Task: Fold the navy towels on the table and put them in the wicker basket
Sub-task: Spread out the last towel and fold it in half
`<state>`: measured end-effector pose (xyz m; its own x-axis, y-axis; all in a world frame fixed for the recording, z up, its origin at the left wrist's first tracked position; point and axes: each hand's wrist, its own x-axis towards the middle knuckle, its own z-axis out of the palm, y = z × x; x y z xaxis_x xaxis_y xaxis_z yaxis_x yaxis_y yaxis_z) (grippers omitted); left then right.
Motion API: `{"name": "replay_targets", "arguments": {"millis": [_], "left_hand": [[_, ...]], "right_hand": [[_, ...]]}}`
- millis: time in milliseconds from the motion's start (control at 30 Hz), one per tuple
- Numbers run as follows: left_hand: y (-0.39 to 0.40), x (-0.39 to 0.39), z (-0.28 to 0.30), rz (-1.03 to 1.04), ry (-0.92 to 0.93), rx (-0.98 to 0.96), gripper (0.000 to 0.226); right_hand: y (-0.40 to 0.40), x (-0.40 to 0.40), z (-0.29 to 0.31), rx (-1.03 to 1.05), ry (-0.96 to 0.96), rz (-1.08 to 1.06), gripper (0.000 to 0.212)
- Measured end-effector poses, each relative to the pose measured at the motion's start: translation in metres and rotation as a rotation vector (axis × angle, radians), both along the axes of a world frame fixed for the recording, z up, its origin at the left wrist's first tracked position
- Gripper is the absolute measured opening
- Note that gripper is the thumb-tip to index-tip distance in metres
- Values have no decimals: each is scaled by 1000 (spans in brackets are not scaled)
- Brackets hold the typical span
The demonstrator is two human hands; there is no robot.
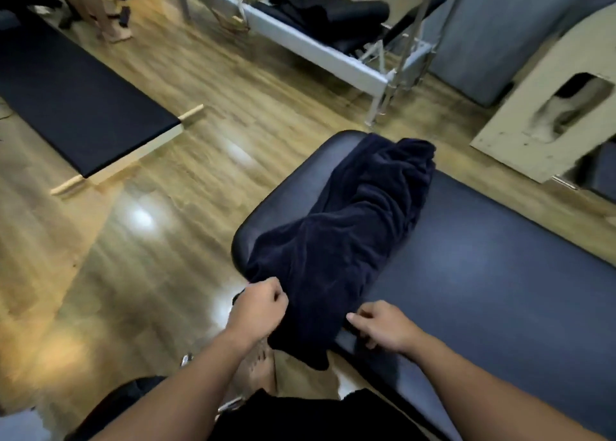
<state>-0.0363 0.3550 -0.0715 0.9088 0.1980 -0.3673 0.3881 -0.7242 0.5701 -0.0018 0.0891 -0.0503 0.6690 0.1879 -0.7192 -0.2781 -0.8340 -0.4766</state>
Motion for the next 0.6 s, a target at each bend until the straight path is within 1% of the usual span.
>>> {"name": "replay_targets", "arguments": {"millis": [100, 167, 233, 300, 333, 367, 400, 467, 533, 600], "left_hand": [[-1, 40, 16, -122, -90, 15, 12], [-7, 62, 23, -188, -56, 60, 41], [-16, 79, 28, -202, 44, 104, 74], [-25, 97, 28, -211, 195, 108, 107], [-28, 104, 26, -219, 260, 124, 119], [-31, 109, 24, -223, 301, 150, 126], [-34, 112, 22, -225, 319, 185, 129], [-41, 116, 19, -255, 321, 285, 124], [-49, 119, 16, -270, 329, 362, 109], [-53, 123, 15, -254, 358, 383, 94]], "right_hand": [[5, 24, 14, -86, -142, -123, 34], [10, 38, 22, -101, -203, -207, 33], [14, 54, 29, -132, -265, -224, 29], [13, 76, 31, -164, -336, -197, 23], [12, 86, 31, -185, -372, -156, 24], [11, 97, 31, -213, -411, -91, 31], [10, 107, 31, -250, -455, -8, 39], [9, 131, 31, -343, -546, 147, 56], [12, 156, 31, -430, -582, 288, 75], [15, 178, 27, -505, -541, 437, 89]]}}
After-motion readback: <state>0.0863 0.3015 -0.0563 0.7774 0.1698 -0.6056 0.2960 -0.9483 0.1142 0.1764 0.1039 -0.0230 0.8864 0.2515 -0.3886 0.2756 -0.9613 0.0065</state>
